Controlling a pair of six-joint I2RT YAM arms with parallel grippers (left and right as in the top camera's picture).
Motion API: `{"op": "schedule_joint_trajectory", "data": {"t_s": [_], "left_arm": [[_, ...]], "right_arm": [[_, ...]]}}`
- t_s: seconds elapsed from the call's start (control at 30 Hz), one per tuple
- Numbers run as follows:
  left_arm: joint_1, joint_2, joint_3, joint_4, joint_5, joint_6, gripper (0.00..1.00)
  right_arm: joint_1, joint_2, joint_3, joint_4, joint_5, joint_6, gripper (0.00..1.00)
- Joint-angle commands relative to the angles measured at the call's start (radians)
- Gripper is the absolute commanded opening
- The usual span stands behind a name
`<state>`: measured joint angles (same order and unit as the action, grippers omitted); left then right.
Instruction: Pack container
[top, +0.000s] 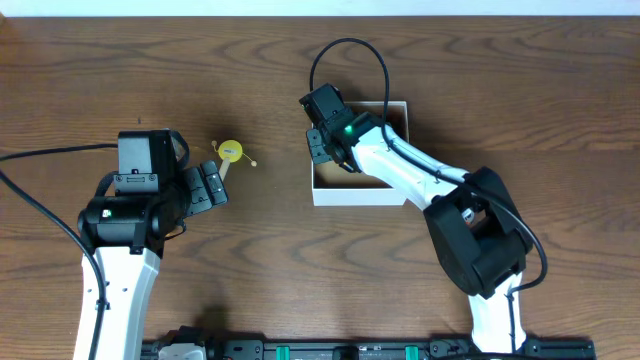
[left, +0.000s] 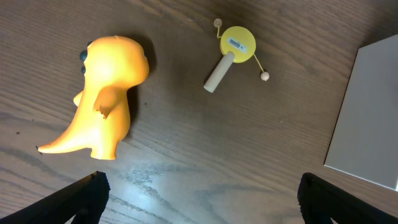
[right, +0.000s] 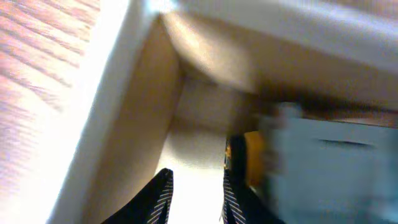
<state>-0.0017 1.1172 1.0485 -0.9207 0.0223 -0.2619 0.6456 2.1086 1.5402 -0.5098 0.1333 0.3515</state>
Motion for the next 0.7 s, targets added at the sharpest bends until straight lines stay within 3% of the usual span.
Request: {"op": "schedule_joint_trajectory", "data": {"t_s": [0.0,0.33,0.47,0.67], "left_arm": [[0.003,0.0,0.019,-0.006,-0.005,0.002,0.98],[0.003,0.0,0.019,-0.006,-0.005,0.002,0.98],[0.003,0.0,0.019,-0.006,-0.005,0.002,0.98],[0.003,0.0,0.019,-0.006,-0.005,0.002,0.98]], "right_arm": [[0.016,-0.084,0.01,0.0,-0.004,-0.043,0.3],[-0.003,-0.237,0.01,-0.018,0.042,-0.087,0.31],[-0.063,-0.321,0.01,-0.084,0.087,-0.022,0.32],[-0.17,-0.393,0.01,-0.177,-0.006,-0.036,0.31]]}}
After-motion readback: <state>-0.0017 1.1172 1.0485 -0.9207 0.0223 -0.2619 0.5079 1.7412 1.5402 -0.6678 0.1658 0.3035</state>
